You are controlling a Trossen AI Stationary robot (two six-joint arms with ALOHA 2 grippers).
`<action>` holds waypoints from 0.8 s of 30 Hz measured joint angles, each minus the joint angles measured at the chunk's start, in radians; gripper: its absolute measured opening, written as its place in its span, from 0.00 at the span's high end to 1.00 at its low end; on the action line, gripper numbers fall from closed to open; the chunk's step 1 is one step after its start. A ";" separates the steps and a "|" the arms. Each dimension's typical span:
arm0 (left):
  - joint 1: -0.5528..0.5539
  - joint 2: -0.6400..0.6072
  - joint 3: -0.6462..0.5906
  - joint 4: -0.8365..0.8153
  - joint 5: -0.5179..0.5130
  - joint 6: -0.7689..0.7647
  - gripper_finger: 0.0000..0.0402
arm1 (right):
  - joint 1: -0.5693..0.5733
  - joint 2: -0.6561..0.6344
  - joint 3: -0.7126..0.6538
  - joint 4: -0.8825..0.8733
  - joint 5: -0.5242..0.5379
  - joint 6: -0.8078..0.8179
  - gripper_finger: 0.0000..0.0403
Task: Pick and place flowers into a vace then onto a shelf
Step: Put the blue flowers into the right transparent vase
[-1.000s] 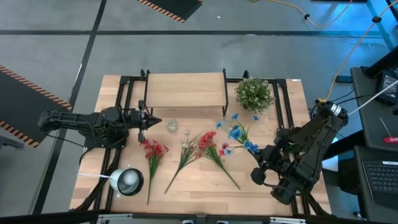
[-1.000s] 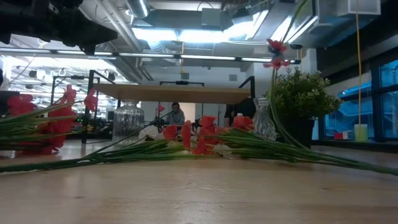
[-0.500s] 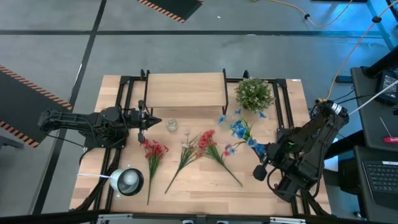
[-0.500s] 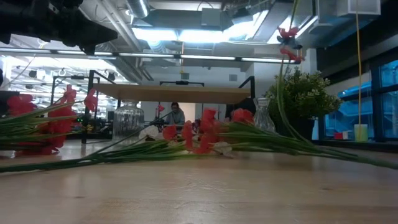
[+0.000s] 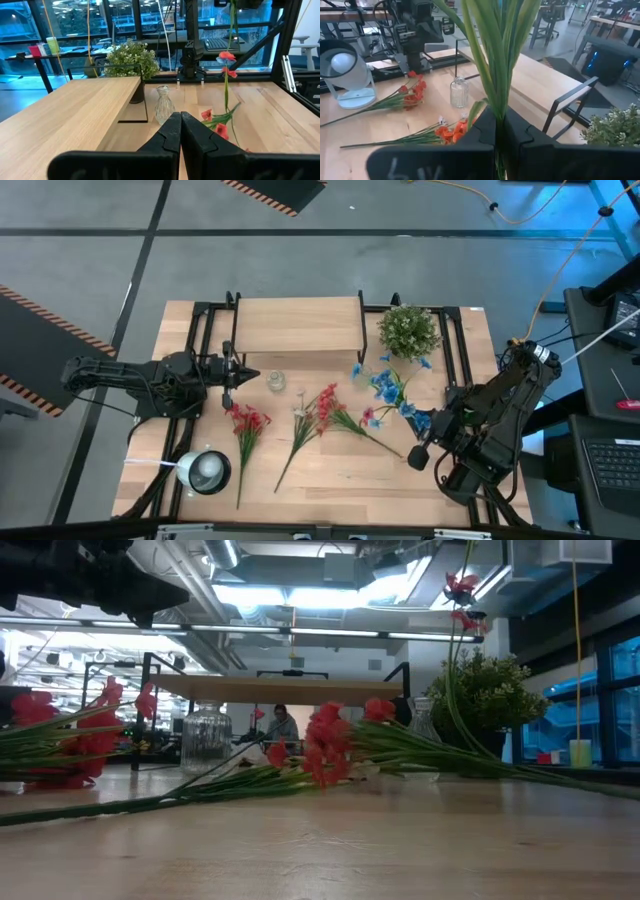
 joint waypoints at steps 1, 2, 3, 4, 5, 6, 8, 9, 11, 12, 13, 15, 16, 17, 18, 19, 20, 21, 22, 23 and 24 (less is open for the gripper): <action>0.000 0.000 0.000 0.000 0.000 0.000 0.99 | 0.000 0.000 0.000 0.004 -0.001 0.000 0.99; 0.000 0.000 0.000 0.000 0.000 -0.001 0.99 | 0.000 0.000 0.000 0.005 -0.001 0.000 0.99; 0.000 0.000 0.000 0.000 0.000 -0.004 0.99 | 0.000 0.000 0.000 0.005 -0.002 0.000 0.99; 0.000 0.000 0.000 0.000 0.003 -0.011 0.99 | 0.000 0.000 0.000 0.005 -0.003 0.000 0.99; 0.000 0.000 0.000 0.000 0.007 -0.018 0.99 | 0.000 0.000 0.000 0.007 -0.008 0.000 0.99; 0.000 0.000 0.000 0.000 0.016 -0.023 0.99 | 0.000 0.000 0.000 0.010 -0.017 0.000 0.99; 0.000 0.001 0.000 0.000 0.047 -0.024 0.99 | 0.000 0.000 0.000 0.024 -0.049 0.001 0.99; 0.000 0.001 0.000 0.000 0.064 -0.024 0.99 | 0.000 0.001 0.000 0.036 -0.075 0.002 0.99; 0.000 0.001 0.000 0.000 0.088 -0.024 0.99 | 0.000 0.008 0.000 0.063 -0.124 -0.002 0.99; 0.000 0.001 0.000 0.000 0.095 -0.024 0.99 | -0.001 0.014 0.000 0.075 -0.148 -0.015 0.99; 0.000 0.001 0.000 0.000 0.096 -0.024 0.99 | -0.002 0.020 0.000 0.091 -0.178 -0.022 0.99; 0.000 0.001 0.000 0.000 0.097 -0.024 0.99 | -0.009 0.033 0.000 0.115 -0.231 -0.029 0.99; 0.000 0.001 0.000 0.000 0.097 -0.024 0.99 | -0.014 0.042 0.000 0.123 -0.257 -0.030 0.99; 0.000 0.001 0.000 0.000 0.097 -0.024 0.99 | -0.020 0.051 0.000 0.130 -0.283 -0.030 0.99; 0.000 0.001 0.000 0.000 0.097 -0.024 0.99 | -0.028 0.061 0.000 0.136 -0.309 -0.030 0.99; 0.000 0.001 0.000 0.000 0.097 -0.024 0.99 | -0.037 0.070 0.000 0.138 -0.339 -0.029 0.99; 0.000 0.001 0.000 0.000 0.097 -0.024 0.99 | -0.047 0.079 0.000 0.139 -0.371 -0.024 0.99; 0.000 0.001 0.000 0.000 0.097 -0.024 0.99 | -0.058 0.088 0.000 0.142 -0.400 -0.021 0.99; 0.000 0.001 0.000 0.000 0.097 -0.024 0.99 | -0.070 0.098 0.000 0.145 -0.429 -0.019 0.99; 0.000 0.001 0.000 0.000 0.097 -0.024 0.99 | -0.081 0.110 0.000 0.148 -0.457 -0.019 0.99; 0.000 0.001 0.000 0.000 0.097 -0.024 0.99 | -0.090 0.120 0.000 0.151 -0.479 -0.020 0.99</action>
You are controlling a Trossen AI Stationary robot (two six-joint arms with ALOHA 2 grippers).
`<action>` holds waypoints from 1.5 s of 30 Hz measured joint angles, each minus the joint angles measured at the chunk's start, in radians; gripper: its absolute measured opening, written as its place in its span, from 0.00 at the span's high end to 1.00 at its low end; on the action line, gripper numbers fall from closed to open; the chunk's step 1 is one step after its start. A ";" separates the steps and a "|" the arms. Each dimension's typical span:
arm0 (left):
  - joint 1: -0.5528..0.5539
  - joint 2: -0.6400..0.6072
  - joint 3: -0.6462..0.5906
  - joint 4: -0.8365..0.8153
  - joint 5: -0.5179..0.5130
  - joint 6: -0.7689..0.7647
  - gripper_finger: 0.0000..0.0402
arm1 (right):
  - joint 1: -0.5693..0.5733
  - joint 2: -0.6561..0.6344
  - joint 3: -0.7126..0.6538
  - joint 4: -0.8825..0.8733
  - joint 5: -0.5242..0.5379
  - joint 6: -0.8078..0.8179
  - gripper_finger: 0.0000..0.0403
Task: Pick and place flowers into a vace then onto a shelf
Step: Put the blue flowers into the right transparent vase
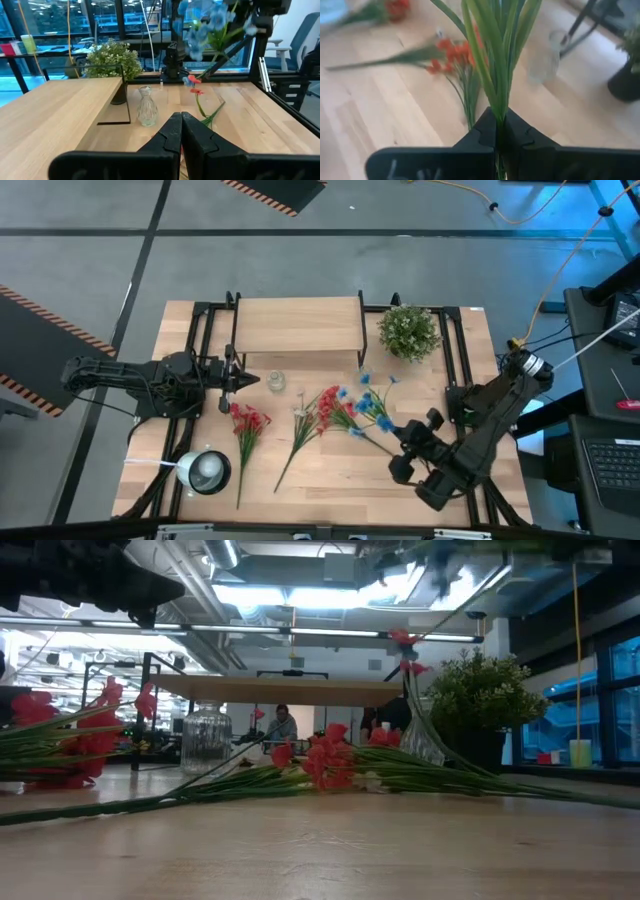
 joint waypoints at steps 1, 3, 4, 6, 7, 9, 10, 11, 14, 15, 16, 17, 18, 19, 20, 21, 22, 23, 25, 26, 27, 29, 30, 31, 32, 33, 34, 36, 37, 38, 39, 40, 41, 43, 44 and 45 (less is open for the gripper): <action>0.000 0.000 0.000 0.000 0.000 0.000 0.99 | -0.010 0.010 0.000 0.003 -0.015 0.000 0.99; 0.000 0.000 0.000 0.000 0.000 0.000 0.99 | -0.028 0.031 0.000 0.006 -0.040 -0.001 0.99; 0.000 0.000 0.000 0.000 0.000 0.000 0.99 | -0.036 0.041 0.000 0.010 -0.047 -0.001 0.99; 0.000 0.000 0.000 0.000 0.000 0.000 0.99 | -0.054 0.060 0.000 0.014 -0.064 -0.002 0.99; 0.000 0.000 0.000 0.000 0.000 0.000 0.99 | -0.063 0.070 0.000 0.013 -0.068 -0.002 0.99; 0.000 0.000 0.000 0.000 0.000 0.000 0.99 | -0.083 0.084 0.000 0.011 -0.069 -0.002 0.99; 0.000 0.000 0.000 0.000 0.000 0.000 0.99 | -0.095 0.090 0.000 0.009 -0.076 -0.005 0.99; 0.000 0.000 0.000 0.000 0.000 0.000 0.99 | -0.107 0.095 0.000 0.008 -0.092 -0.014 0.99; 0.000 0.000 0.000 0.000 0.000 -0.003 0.99 | -0.136 0.109 0.000 -0.003 -0.111 -0.026 0.99; 0.000 0.000 0.000 0.000 0.000 -0.003 0.99 | -0.143 0.110 0.000 -0.008 -0.111 -0.026 0.99; 0.000 0.000 0.000 0.000 0.000 -0.003 0.99 | -0.152 0.112 0.000 -0.016 -0.111 -0.026 0.99; 0.000 0.000 0.000 0.000 0.000 -0.003 0.99 | -0.158 0.113 0.000 -0.023 -0.111 -0.026 0.99; 0.000 0.000 0.000 0.000 0.000 -0.003 0.99 | -0.164 0.113 -0.001 -0.025 -0.114 -0.028 0.99; 0.000 0.000 0.000 0.000 0.000 -0.003 0.99 | -0.172 0.113 -0.005 -0.022 -0.117 -0.031 0.99; 0.000 0.000 0.000 0.000 0.000 -0.003 0.99 | -0.179 0.113 -0.011 -0.019 -0.122 -0.034 0.99; 0.000 0.000 0.000 0.000 0.000 -0.003 0.99 | -0.185 0.113 -0.018 -0.019 -0.130 -0.035 0.99; 0.000 0.000 0.000 0.000 0.000 -0.003 0.99 | -0.192 0.113 -0.028 -0.019 -0.139 -0.036 0.99; 0.000 0.000 0.000 0.000 0.000 -0.003 0.99 | -0.198 0.113 -0.039 -0.011 -0.144 -0.040 0.99; 0.000 0.000 0.000 0.000 0.000 -0.002 0.99 | -0.212 0.113 -0.068 0.032 -0.160 -0.071 0.99; 0.000 0.000 0.000 0.000 0.000 -0.002 0.99 | -0.218 0.114 -0.081 0.063 -0.165 -0.085 0.99; 0.000 0.000 0.000 0.000 0.000 -0.002 0.99 | -0.224 0.114 -0.091 0.082 -0.166 -0.105 0.99; 0.000 0.000 0.000 0.000 0.000 -0.002 0.99 | -0.237 0.114 -0.103 0.107 -0.165 -0.130 0.99; 0.000 0.000 0.000 0.000 0.000 -0.002 0.99 | -0.243 0.114 -0.108 0.111 -0.164 -0.133 0.99; 0.000 0.000 0.000 0.000 0.000 -0.002 0.99 | -0.249 0.114 -0.111 0.112 -0.156 -0.136 0.99; 0.000 0.000 0.000 0.000 0.000 -0.001 0.99 | -0.253 0.114 -0.112 0.113 -0.142 -0.141 0.99; 0.000 0.000 0.000 0.000 0.000 0.000 0.99 | -0.257 0.114 -0.112 0.115 -0.131 -0.155 0.99; 0.000 0.000 0.000 0.000 0.000 0.000 0.99 | -0.263 0.114 -0.112 0.123 -0.125 -0.170 0.99; 0.000 0.000 0.000 0.000 0.000 0.000 0.99 | -0.278 0.114 -0.112 0.151 -0.126 -0.213 0.99; 0.000 0.000 0.000 0.000 0.000 0.000 0.99 | -0.288 0.114 -0.112 0.160 -0.127 -0.236 0.99; 0.000 0.000 0.000 0.000 0.000 0.000 0.99 | -0.299 0.114 -0.112 0.166 -0.127 -0.257 0.99; 0.000 0.000 0.000 0.000 0.000 0.000 0.99 | -0.310 0.114 -0.112 0.172 -0.126 -0.271 0.99; 0.000 0.000 0.000 0.000 0.000 0.000 0.99 | -0.321 0.114 -0.112 0.175 -0.124 -0.289 0.99; 0.000 0.000 0.000 0.000 0.000 -0.001 0.99 | -0.332 0.114 -0.112 0.175 -0.117 -0.299 0.99; 0.000 0.000 0.000 0.000 0.000 0.000 0.99 | -0.355 0.114 -0.112 0.174 -0.112 -0.320 0.99; 0.000 0.000 0.000 0.000 0.000 0.000 0.99 | -0.366 0.114 -0.112 0.175 -0.112 -0.337 0.99; 0.000 0.000 0.000 0.000 0.000 0.000 0.99 | -0.377 0.114 -0.112 0.180 -0.114 -0.354 0.99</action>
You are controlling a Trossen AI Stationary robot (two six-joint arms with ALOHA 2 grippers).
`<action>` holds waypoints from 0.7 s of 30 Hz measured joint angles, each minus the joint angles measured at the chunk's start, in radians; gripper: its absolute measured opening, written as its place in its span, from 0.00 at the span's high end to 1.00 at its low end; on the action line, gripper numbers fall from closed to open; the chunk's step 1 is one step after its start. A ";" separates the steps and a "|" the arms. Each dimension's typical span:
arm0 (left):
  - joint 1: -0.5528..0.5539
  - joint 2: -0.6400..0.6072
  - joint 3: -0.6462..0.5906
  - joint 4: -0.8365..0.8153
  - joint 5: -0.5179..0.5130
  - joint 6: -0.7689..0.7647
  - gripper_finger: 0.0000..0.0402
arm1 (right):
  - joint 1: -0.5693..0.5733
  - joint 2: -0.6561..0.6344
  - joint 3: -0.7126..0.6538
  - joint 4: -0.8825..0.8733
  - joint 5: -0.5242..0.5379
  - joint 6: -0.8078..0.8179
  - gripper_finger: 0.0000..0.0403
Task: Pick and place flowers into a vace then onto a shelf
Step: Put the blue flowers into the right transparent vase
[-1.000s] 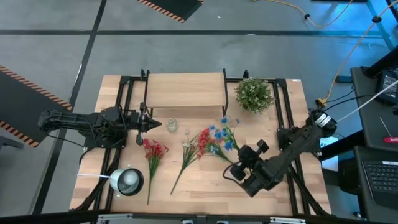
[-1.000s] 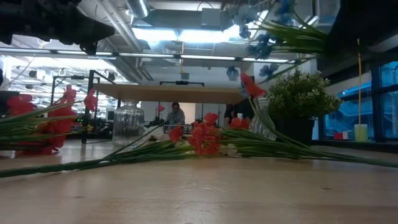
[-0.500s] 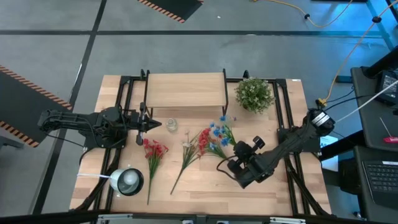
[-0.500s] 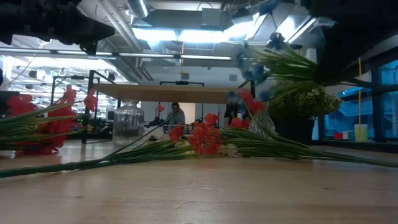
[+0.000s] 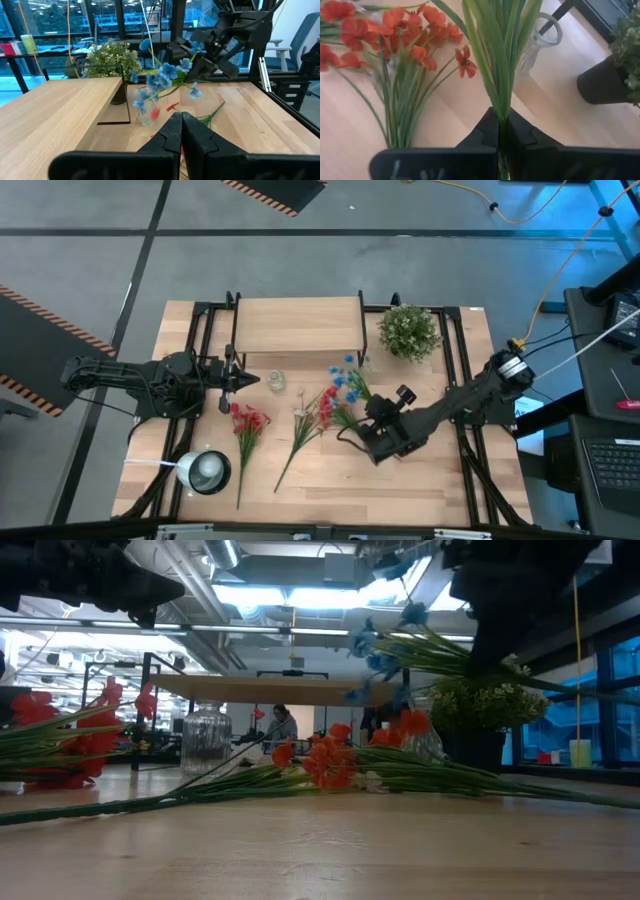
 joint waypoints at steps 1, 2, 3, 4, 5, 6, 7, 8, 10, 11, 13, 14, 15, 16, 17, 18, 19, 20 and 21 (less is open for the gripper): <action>0.000 0.000 0.000 0.000 0.000 0.000 0.99 | -0.010 0.000 0.000 0.010 0.000 -0.018 0.99; 0.000 0.000 0.000 0.000 0.000 0.000 0.99 | -0.019 0.000 0.000 0.021 0.002 -0.036 0.99; 0.000 0.000 0.000 0.000 0.000 0.000 0.99 | -0.026 0.000 0.000 0.024 0.003 -0.047 0.99; 0.000 0.000 0.000 0.000 0.000 0.000 0.99 | -0.032 0.000 0.000 0.022 0.003 -0.061 0.99; 0.000 0.000 0.000 0.000 0.000 0.000 0.99 | -0.035 0.000 0.000 0.020 0.004 -0.065 0.99; 0.000 0.000 0.000 0.000 0.000 0.000 0.99 | -0.036 0.000 0.000 0.017 0.005 -0.066 0.99; 0.000 0.000 0.000 0.000 0.000 0.000 0.99 | -0.037 0.000 0.000 0.012 0.004 -0.067 0.99; 0.000 0.000 0.000 0.000 0.000 0.000 0.99 | -0.037 0.000 0.000 0.010 0.004 -0.067 0.99; 0.000 0.000 0.000 0.000 0.000 0.000 0.99 | -0.035 -0.001 0.000 0.010 0.004 -0.068 0.99; 0.000 0.000 0.000 0.000 0.000 0.000 0.99 | -0.031 -0.003 0.000 0.008 0.004 -0.068 0.99; 0.000 0.000 0.000 0.000 0.000 0.000 0.99 | -0.019 -0.014 0.000 0.004 0.005 -0.068 0.99; 0.000 0.000 0.000 0.000 0.000 0.000 0.99 | -0.010 -0.023 0.000 0.002 0.005 -0.068 0.99; 0.000 0.000 0.000 0.000 0.000 0.000 0.99 | 0.000 -0.034 0.000 0.001 0.004 -0.068 0.99; 0.000 0.000 0.000 0.000 0.000 0.000 0.99 | 0.011 -0.048 0.000 0.000 0.009 -0.067 0.99; 0.000 0.000 0.000 0.000 0.000 0.000 0.99 | 0.023 -0.063 0.000 0.001 0.022 -0.067 0.99; 0.000 0.000 0.000 0.000 0.000 0.000 0.99 | 0.036 -0.079 0.000 0.000 0.037 -0.067 0.99; 0.000 0.000 0.000 0.000 0.000 0.000 0.99 | 0.050 -0.095 0.000 -0.002 0.053 -0.066 0.99; 0.000 0.000 0.000 0.000 0.000 0.000 0.99 | 0.063 -0.111 0.000 -0.001 0.067 -0.065 0.99; 0.000 0.000 0.000 0.000 0.000 0.000 0.99 | 0.078 -0.128 0.000 -0.001 0.084 -0.065 0.99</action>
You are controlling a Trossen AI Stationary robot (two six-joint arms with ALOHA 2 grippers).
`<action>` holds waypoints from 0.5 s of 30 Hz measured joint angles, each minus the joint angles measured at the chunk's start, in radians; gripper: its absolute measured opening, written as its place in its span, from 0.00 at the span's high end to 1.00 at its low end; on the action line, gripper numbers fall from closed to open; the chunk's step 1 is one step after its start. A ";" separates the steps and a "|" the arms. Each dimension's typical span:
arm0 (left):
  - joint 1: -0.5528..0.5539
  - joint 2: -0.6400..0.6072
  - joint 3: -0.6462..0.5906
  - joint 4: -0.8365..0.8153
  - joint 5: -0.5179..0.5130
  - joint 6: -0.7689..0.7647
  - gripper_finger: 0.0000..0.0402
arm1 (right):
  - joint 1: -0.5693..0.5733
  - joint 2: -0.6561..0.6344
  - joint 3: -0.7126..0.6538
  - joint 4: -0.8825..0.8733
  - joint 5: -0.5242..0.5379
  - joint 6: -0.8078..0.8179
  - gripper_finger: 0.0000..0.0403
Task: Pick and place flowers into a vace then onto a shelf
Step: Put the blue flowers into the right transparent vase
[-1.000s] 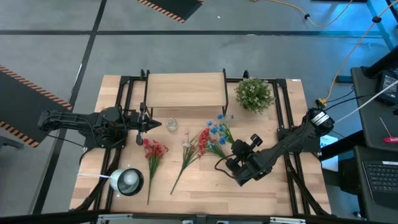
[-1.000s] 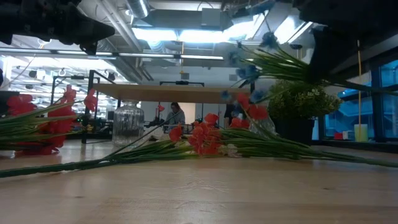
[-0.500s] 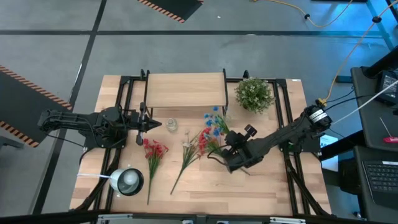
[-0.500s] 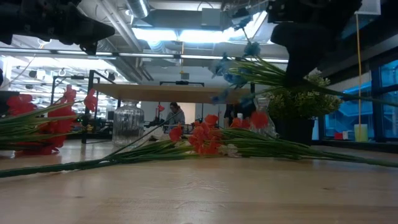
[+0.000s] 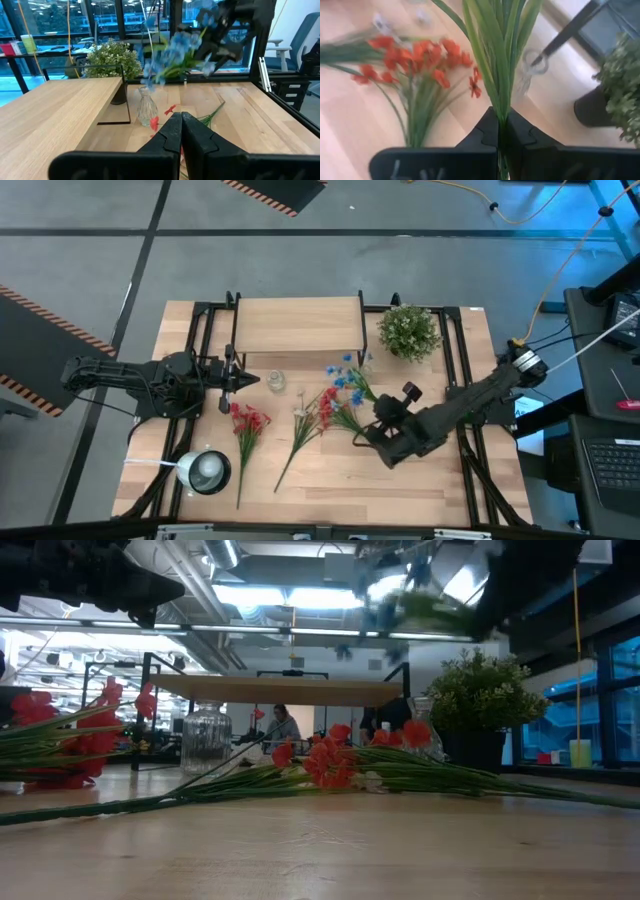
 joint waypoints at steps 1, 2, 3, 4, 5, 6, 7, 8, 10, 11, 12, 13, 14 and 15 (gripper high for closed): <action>0.000 0.000 0.000 0.000 0.000 0.000 0.99 | 0.015 -0.014 0.000 0.000 0.015 0.000 0.99; 0.000 0.000 0.000 0.000 0.000 0.000 0.99 | 0.032 -0.027 0.000 -0.001 0.031 0.001 0.99; 0.000 0.000 0.000 0.000 0.000 0.000 0.99 | 0.050 -0.039 0.000 -0.006 0.051 0.001 0.99; 0.000 0.000 0.000 0.000 0.000 0.000 0.99 | 0.069 -0.050 0.000 -0.015 0.072 0.002 0.99; 0.000 0.000 0.000 0.000 0.000 0.000 0.99 | 0.088 -0.060 0.000 -0.027 0.087 0.010 0.99; 0.000 0.000 0.000 0.000 0.000 0.000 0.99 | 0.107 -0.070 -0.002 -0.040 0.101 0.036 0.99; 0.000 0.000 0.000 0.000 0.000 0.000 0.99 | 0.126 -0.084 -0.012 -0.044 0.117 0.063 0.99; 0.000 0.000 0.000 0.000 0.000 0.000 0.99 | 0.146 -0.097 -0.029 -0.052 0.135 0.096 0.99; 0.000 0.000 0.000 0.000 0.000 0.000 0.99 | 0.184 -0.124 -0.070 -0.042 0.157 0.145 0.99; 0.000 0.000 0.000 0.000 0.000 0.000 0.99 | 0.200 -0.137 -0.092 -0.024 0.172 0.164 0.99; 0.000 0.000 0.000 0.000 0.000 0.000 0.99 | 0.214 -0.150 -0.116 -0.007 0.188 0.172 0.99; 0.000 0.000 0.000 0.000 0.000 0.000 0.99 | 0.226 -0.163 -0.138 0.009 0.207 0.176 0.99; 0.000 0.000 0.000 0.000 0.000 0.000 0.99 | 0.236 -0.175 -0.159 0.032 0.233 0.177 0.99; 0.000 0.000 0.000 0.000 0.000 0.000 0.99 | 0.244 -0.189 -0.181 0.048 0.260 0.177 0.99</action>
